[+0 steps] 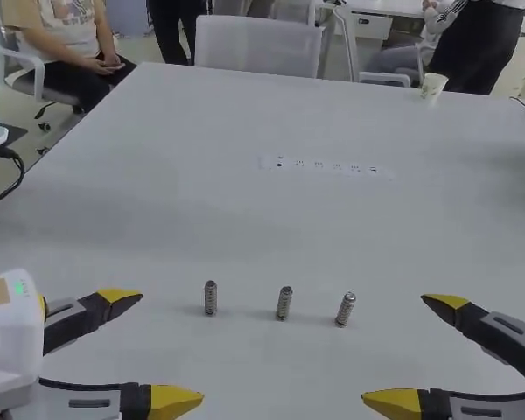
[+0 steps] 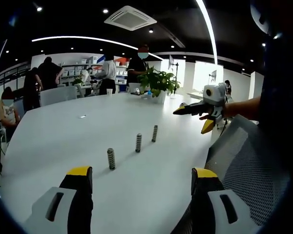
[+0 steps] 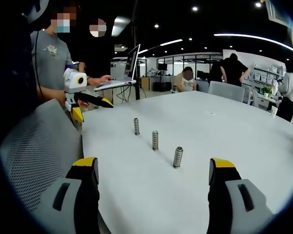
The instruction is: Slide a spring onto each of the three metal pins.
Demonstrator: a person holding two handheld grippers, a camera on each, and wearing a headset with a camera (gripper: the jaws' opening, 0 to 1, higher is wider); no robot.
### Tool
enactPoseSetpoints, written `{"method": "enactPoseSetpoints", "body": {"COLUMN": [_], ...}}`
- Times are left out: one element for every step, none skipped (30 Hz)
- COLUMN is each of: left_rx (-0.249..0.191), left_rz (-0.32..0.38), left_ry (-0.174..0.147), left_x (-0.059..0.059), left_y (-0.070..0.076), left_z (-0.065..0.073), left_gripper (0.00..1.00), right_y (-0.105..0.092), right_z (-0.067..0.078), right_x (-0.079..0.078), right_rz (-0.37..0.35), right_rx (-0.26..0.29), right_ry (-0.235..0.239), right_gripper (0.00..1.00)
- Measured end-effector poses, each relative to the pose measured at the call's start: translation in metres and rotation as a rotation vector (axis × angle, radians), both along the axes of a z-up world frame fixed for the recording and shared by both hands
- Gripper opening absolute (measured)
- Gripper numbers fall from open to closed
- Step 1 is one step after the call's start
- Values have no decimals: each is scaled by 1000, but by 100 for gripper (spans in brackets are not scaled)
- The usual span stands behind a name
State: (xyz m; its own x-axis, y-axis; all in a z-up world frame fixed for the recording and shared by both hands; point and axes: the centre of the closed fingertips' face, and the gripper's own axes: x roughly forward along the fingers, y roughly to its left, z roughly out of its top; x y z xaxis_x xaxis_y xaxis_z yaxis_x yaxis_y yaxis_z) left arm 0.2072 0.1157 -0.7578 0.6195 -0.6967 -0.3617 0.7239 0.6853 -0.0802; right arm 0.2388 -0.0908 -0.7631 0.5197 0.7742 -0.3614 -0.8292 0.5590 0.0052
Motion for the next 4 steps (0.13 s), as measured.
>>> {"method": "enactPoseSetpoints", "body": {"left_rx": [1,1,1,1], "left_rz": [2,4,6,6], "left_ry": [1,4,4,7], "left_x": [0,1,1,1], "left_y": [0,1,1,1], "left_z": [-1,-2,-2,-3], "left_gripper": [80,81,81,81], "right_y": [0,0,-1,-1], "right_z": [0,-1,-2,-2], "right_x": [0,0,0,-1], "right_rz": [-1,-2,-3,-3], "right_rx": [0,-2,-5,-6], "right_ry": [0,2,5,7], "right_gripper": [95,95,96,96]}}
